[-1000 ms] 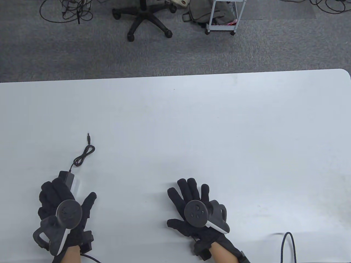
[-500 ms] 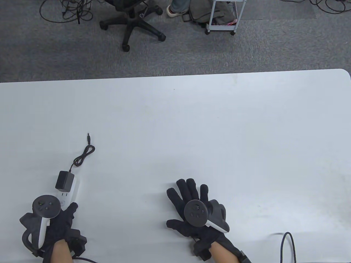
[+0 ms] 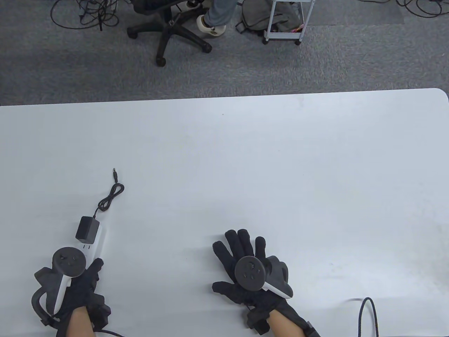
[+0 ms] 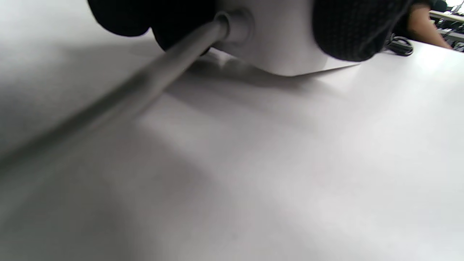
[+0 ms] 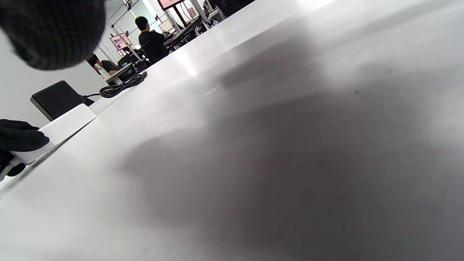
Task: Remove the power adapter from the power strip
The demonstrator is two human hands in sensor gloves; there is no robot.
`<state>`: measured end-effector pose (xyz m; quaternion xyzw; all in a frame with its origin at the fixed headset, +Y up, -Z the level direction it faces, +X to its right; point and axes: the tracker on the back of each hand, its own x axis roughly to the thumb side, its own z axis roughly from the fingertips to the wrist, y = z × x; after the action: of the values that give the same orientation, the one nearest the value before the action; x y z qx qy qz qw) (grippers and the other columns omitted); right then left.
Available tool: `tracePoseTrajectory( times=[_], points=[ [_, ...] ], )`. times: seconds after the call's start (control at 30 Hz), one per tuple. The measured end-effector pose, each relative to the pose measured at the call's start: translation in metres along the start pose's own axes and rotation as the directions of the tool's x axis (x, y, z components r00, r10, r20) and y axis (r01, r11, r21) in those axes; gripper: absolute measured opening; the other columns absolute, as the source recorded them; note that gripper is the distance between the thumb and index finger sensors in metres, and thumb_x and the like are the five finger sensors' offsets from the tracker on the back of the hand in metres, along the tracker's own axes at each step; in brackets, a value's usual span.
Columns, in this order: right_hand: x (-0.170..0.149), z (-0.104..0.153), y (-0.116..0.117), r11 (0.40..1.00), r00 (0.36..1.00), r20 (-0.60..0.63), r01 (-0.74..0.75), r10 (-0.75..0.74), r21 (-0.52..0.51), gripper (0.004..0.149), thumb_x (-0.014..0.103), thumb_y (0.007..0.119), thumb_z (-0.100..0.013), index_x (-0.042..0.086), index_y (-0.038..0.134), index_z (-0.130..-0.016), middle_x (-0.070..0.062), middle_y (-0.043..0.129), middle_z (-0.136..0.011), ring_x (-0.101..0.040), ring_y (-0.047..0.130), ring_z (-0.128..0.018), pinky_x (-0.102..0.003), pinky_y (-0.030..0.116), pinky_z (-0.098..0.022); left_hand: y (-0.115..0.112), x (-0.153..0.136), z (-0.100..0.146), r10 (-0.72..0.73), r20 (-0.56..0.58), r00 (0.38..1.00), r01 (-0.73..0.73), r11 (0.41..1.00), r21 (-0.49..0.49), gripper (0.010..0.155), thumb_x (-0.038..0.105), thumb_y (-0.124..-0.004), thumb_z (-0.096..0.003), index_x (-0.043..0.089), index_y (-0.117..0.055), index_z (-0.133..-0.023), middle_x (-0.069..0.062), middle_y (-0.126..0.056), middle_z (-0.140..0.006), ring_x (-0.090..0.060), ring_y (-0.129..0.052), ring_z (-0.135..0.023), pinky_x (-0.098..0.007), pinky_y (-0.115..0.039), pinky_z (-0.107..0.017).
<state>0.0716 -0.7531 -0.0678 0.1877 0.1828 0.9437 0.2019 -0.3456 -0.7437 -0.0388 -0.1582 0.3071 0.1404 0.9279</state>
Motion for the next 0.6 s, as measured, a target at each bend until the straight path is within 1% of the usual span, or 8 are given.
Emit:
tracePoseTrajectory(
  times=[0.07, 0.17, 0.2, 0.3, 0.37, 0.4, 0.47, 0.6],
  points=[
    [0.000, 0.000, 0.000, 1.000, 1.000, 0.000, 0.006, -0.006, 0.000, 0.090, 0.069, 0.071, -0.033, 0.052, 0.007, -0.094, 0.004, -0.001, -0.113, -0.022, -0.004, -0.106, -0.054, -0.003, -0.071, 0.003, 0.004, 0.004, -0.006, 0.040, 0.999, 0.006, 1.000, 0.018, 0.083, 0.054, -0.077, -0.0459, 0.006, -0.047, -0.107, -0.023, -0.060, -0.103, -0.037, -0.076, -0.073, -0.054, -0.062, -0.061],
    [0.000, 0.000, 0.000, 1.000, 1.000, 0.002, 0.008, -0.008, -0.001, 0.090, 0.069, 0.071, -0.033, 0.052, 0.007, -0.094, 0.004, -0.001, -0.113, -0.022, -0.004, -0.106, -0.054, -0.003, -0.071, 0.006, 0.013, 0.012, 0.005, 0.133, 0.991, -0.013, 0.998, 0.059, 0.083, 0.055, -0.076, -0.0446, 0.008, -0.048, -0.106, -0.021, -0.061, -0.101, -0.035, -0.077, -0.072, -0.053, -0.063, -0.061],
    [-0.001, 0.000, 0.000, 1.000, 1.000, 0.002, 0.009, -0.009, -0.001, 0.090, 0.069, 0.071, -0.033, 0.052, 0.006, -0.094, 0.005, -0.001, -0.113, -0.022, -0.005, -0.106, -0.054, -0.003, -0.071, 0.006, 0.019, 0.016, -0.002, 0.186, 0.983, -0.013, 0.997, 0.080, 0.083, 0.055, -0.077, -0.0441, 0.008, -0.049, -0.106, -0.021, -0.062, -0.101, -0.035, -0.077, -0.072, -0.053, -0.063, -0.061],
    [-0.001, 0.000, 0.000, 1.000, 1.000, 0.001, 0.016, -0.016, -0.007, 0.090, 0.069, 0.071, -0.033, 0.053, 0.006, -0.093, 0.004, -0.001, -0.113, -0.022, -0.004, -0.106, -0.054, -0.003, -0.071, 0.004, 0.036, 0.026, -0.044, 0.297, 0.954, 0.016, 0.995, 0.098, 0.083, 0.056, -0.077, -0.0432, 0.009, -0.049, -0.106, -0.020, -0.063, -0.101, -0.035, -0.077, -0.072, -0.053, -0.063, -0.061],
    [-0.002, 0.000, -0.001, 1.000, 1.000, -0.005, 0.018, -0.018, -0.012, 0.090, 0.069, 0.071, -0.033, 0.053, 0.006, -0.093, 0.005, -0.002, -0.113, -0.022, -0.005, -0.106, -0.054, -0.003, -0.071, -0.002, 0.051, 0.033, -0.078, 0.393, 0.916, 0.044, 0.994, 0.096, 0.082, 0.056, -0.077, -0.0426, 0.011, -0.049, -0.106, -0.019, -0.062, -0.102, -0.034, -0.077, -0.072, -0.053, -0.063, -0.061],
    [-0.002, 0.000, -0.001, 1.000, 1.000, -0.007, 0.021, -0.021, -0.015, 0.090, 0.069, 0.071, -0.033, 0.053, 0.005, -0.093, 0.005, -0.001, -0.113, -0.022, -0.005, -0.106, -0.054, -0.003, -0.071, -0.004, 0.055, 0.035, -0.082, 0.418, 0.905, 0.050, 0.995, 0.088, 0.082, 0.056, -0.077, -0.0426, 0.011, -0.049, -0.106, -0.019, -0.062, -0.102, -0.034, -0.077, -0.073, -0.053, -0.063, -0.061],
    [-0.003, 0.000, -0.002, 0.999, 0.999, -0.009, 0.031, -0.031, -0.019, 0.090, 0.069, 0.071, -0.033, 0.053, 0.005, -0.093, 0.005, -0.002, -0.113, -0.021, -0.005, -0.105, -0.054, -0.003, -0.071, -0.010, 0.065, 0.039, -0.096, 0.496, 0.863, 0.073, 0.995, 0.064, 0.082, 0.056, -0.077, -0.0420, 0.012, -0.049, -0.106, -0.018, -0.062, -0.102, -0.034, -0.077, -0.073, -0.052, -0.063, -0.062],
    [-0.002, 0.000, -0.003, 0.998, 0.999, 0.005, 0.048, -0.048, -0.026, 0.091, 0.070, 0.071, -0.033, 0.053, 0.005, -0.092, 0.005, -0.002, -0.113, -0.022, -0.005, -0.106, -0.054, -0.003, -0.071, -0.022, 0.085, 0.051, -0.112, 0.645, 0.756, 0.145, 0.989, 0.001, 0.082, 0.056, -0.079, -0.0408, 0.014, -0.049, -0.105, -0.016, -0.062, -0.103, -0.033, -0.077, -0.074, -0.052, -0.063, -0.063]
  ],
)
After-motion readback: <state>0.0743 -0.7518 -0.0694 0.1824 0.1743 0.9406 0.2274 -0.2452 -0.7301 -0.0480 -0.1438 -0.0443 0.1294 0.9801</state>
